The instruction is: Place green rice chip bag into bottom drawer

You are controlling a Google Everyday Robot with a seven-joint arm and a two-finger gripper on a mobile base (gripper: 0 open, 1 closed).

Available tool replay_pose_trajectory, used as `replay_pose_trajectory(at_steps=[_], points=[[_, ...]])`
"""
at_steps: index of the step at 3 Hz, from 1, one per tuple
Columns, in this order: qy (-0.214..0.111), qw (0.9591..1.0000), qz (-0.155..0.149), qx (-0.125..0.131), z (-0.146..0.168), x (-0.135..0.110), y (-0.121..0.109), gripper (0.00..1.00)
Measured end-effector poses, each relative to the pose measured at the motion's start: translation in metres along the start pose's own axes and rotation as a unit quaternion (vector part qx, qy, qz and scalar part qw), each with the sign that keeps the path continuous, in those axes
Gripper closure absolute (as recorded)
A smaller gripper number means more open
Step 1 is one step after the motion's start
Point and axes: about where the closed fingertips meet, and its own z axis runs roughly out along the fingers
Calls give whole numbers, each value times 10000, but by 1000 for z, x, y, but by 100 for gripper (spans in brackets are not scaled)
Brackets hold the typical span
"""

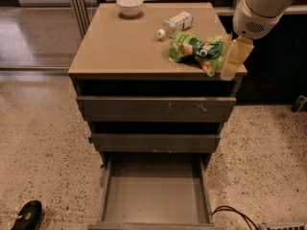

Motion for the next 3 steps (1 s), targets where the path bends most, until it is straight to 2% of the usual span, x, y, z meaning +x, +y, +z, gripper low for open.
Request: replay_pose_trajectory(at_steps=[1, 2, 3], points=[[-132, 9997, 214, -57, 42, -9, -17, 0], [-133, 9997, 215, -57, 42, -9, -17, 0], [-294, 9985, 455, 40, 47, -5, -17, 0]])
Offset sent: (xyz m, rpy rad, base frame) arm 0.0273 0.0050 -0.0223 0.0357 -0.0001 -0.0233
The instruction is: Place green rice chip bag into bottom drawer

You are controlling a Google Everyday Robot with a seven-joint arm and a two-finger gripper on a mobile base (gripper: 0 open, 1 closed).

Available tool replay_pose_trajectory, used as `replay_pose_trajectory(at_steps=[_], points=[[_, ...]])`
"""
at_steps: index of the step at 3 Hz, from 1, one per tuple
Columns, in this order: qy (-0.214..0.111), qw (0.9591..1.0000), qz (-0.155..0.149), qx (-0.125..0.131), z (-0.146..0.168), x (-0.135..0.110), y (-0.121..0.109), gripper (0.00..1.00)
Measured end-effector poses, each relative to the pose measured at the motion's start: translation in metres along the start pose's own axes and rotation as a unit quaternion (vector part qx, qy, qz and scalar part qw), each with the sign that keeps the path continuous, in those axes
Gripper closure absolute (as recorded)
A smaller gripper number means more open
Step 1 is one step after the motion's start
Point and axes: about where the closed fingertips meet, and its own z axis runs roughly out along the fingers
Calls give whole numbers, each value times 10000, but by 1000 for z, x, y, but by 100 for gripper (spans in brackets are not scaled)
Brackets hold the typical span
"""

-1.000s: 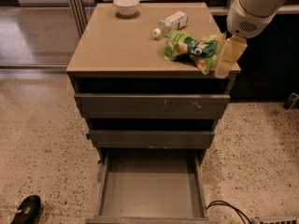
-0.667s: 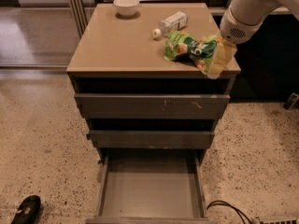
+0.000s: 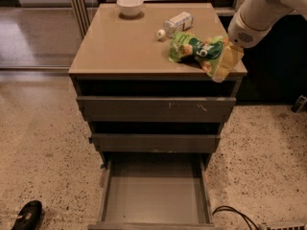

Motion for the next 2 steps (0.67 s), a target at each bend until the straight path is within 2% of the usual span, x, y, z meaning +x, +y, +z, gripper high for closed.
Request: replay_pose_trajectory(at_steps=[1, 2], points=[[-330, 9986, 286, 309, 19, -12, -22, 0], [-770, 9949, 402, 508, 35, -37, -41, 0]])
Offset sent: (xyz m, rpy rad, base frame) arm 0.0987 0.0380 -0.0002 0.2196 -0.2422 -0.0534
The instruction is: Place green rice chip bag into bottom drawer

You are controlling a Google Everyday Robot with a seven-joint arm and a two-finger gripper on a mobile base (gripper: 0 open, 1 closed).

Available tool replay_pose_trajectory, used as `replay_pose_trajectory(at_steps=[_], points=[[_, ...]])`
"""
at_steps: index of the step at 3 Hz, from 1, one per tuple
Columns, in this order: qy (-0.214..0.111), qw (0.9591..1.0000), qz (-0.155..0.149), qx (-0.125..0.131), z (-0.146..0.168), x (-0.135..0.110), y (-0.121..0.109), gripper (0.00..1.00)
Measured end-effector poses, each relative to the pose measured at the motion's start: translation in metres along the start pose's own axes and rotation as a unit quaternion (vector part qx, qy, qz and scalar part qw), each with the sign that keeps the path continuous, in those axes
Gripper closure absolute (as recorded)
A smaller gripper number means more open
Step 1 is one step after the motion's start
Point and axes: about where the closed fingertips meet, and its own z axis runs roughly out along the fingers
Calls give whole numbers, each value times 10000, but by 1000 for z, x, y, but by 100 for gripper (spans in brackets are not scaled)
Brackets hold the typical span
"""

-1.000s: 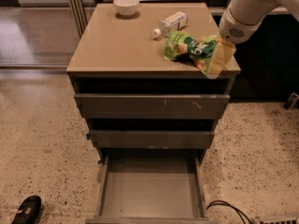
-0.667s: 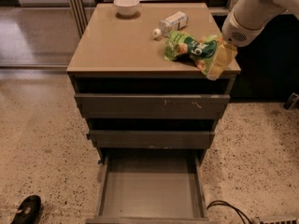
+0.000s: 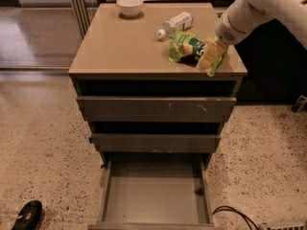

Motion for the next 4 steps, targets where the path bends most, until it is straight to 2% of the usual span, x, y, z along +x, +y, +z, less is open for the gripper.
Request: replay_pose_trajectory(at_steps=[1, 2, 3, 4], points=[[-311, 9993, -93, -189, 32, -27, -5, 0], [-412, 9969, -282, -614, 66, -46, 6, 0], [-418, 9966, -288, -655, 69, -47, 6, 18], [-418, 9965, -289, -657, 70, -47, 6, 41]])
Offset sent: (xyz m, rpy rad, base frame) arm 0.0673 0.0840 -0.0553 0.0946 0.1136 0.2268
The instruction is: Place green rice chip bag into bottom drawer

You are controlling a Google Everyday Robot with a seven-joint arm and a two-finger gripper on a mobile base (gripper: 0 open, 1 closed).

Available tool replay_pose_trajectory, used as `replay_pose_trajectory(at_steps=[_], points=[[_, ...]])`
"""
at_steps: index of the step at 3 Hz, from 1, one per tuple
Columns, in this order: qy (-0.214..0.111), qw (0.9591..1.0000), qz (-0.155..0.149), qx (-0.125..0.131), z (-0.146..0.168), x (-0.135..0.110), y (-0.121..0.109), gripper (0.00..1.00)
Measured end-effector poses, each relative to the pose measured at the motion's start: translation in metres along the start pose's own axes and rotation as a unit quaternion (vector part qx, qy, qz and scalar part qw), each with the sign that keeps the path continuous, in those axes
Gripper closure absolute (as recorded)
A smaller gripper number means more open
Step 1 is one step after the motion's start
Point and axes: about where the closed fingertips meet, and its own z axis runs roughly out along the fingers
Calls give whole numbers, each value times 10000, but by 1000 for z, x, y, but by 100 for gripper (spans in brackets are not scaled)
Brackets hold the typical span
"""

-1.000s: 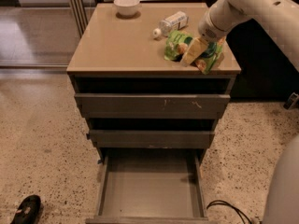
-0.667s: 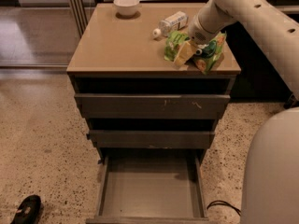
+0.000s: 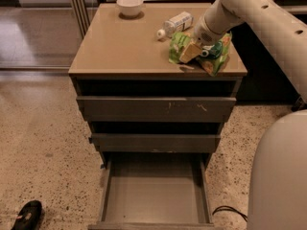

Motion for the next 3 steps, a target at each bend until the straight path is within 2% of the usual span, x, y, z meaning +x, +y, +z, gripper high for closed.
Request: replay_pose_trajectory(at_steps=[2, 3], points=[[0, 10000, 0, 0, 0, 0, 0, 88], [-73, 9999, -131, -51, -10, -9, 8, 100]])
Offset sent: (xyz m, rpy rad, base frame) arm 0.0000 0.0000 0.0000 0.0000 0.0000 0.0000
